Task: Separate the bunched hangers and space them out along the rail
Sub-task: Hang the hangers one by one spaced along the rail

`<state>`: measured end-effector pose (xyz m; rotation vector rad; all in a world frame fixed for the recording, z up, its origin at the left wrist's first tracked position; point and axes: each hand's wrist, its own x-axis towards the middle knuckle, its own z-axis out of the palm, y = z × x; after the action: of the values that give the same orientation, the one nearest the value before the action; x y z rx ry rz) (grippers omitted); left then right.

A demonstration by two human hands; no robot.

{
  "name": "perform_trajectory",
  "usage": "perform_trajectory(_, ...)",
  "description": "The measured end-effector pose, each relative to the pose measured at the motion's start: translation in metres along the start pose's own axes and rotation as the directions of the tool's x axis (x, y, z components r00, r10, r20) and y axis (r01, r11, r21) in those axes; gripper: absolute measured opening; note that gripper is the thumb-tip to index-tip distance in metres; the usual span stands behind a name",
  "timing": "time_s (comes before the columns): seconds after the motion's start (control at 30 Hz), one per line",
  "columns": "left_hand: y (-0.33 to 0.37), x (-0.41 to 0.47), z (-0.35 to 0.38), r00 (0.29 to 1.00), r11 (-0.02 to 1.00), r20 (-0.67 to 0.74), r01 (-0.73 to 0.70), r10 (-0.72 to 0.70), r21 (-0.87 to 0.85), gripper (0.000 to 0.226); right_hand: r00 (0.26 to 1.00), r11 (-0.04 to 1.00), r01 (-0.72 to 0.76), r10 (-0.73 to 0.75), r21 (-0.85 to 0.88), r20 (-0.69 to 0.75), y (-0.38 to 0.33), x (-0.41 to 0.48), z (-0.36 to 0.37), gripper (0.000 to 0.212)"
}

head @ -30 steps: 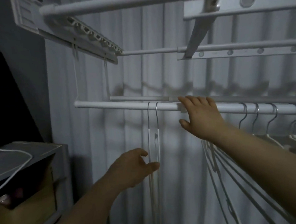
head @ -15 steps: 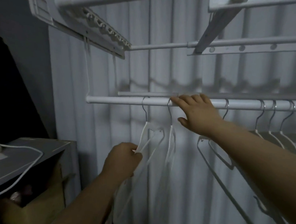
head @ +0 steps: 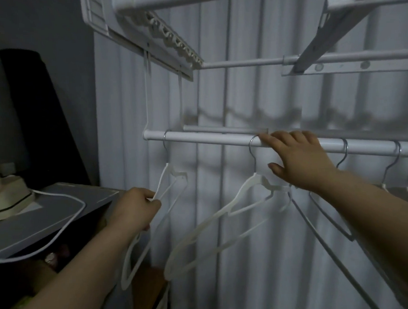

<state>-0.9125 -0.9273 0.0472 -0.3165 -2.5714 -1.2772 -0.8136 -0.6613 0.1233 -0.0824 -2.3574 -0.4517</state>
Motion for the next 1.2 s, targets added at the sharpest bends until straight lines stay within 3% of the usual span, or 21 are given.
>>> perform_trajectory(0.17, -0.007, 0.002, -0.008, 0.999, 0.999, -0.045, 0.032, -0.031, 0.027, 0.029, 0.996, 1.000, -0.029, 0.029, -0.010, 0.087, -0.002, -0.002, -0.008, 0.065)
perform_trajectory(0.4, -0.011, 0.002, -0.018, 0.999, 0.993, 0.001, 0.041, -0.042, 0.113, 0.030, 0.990, 0.999, -0.044, 0.045, -0.007, 0.134, -0.002, -0.004, -0.013, 0.066)
perform_trajectory(0.47, -0.008, 0.000, -0.020, 0.999, 0.983, -0.031, 0.043, -0.038, 0.178, 0.039, 0.989, 0.999, -0.045, 0.046, -0.010, 0.140, -0.001, -0.005, -0.014, 0.066)
perform_trajectory(0.53, 0.002, -0.009, -0.022, 0.990, 0.981, -0.127, -0.030, 0.055, 0.190, 0.045, 0.989, 0.999, -0.049, 0.049, -0.005, 0.141, -0.001, -0.006, -0.015, 0.066)
perform_trajectory(0.63, 0.032, -0.032, -0.016, 0.946, 0.968, -0.205, -0.241, 0.250, 0.070, 0.037, 0.987, 0.998, -0.059, 0.060, -0.008, 0.149, -0.001, -0.006, -0.017, 0.066)
perform_trajectory(0.7, 0.055, -0.052, -0.004, 0.958, 0.956, -0.075, -0.284, 0.278, -0.069, 0.034, 0.986, 0.998, -0.061, 0.062, -0.016, 0.157, -0.002, -0.007, -0.018, 0.066)
perform_trajectory(0.77, 0.075, -0.073, 0.012, 0.945, 0.950, 0.127, -0.284, 0.300, -0.132, 0.046, 0.985, 0.998, -0.060, 0.062, -0.021, 0.161, -0.003, -0.007, -0.017, 0.066)
perform_trajectory(0.87, 0.092, -0.092, 0.036, 0.884, 0.949, 0.366, -0.314, 0.292, 0.002, 0.073, 0.982, 0.998, -0.060, 0.064, -0.030, 0.180, -0.003, -0.007, -0.019, 0.066)
perform_trajectory(1.0, 0.100, -0.093, 0.066, 0.865, 0.948, 0.445, -0.305, 0.233, 0.096, 0.095, 0.980, 0.998, -0.059, 0.063, -0.031, 0.191, -0.004, -0.006, -0.020, 0.067)
perform_trajectory(1.07, 0.102, -0.094, 0.075, 0.863, 0.946, 0.452, -0.304, 0.226, 0.109, 0.088, 0.980, 0.998, -0.056, 0.060, -0.028, 0.187, -0.004, -0.006, -0.020, 0.067)
perform_trajectory(1.2, 0.095, -0.092, 0.081, 0.882, 0.946, 0.408, -0.305, 0.237, 0.110, 0.047, 0.981, 0.999, -0.036, 0.040, -0.023, 0.192, -0.002, -0.007, -0.020, 0.067)
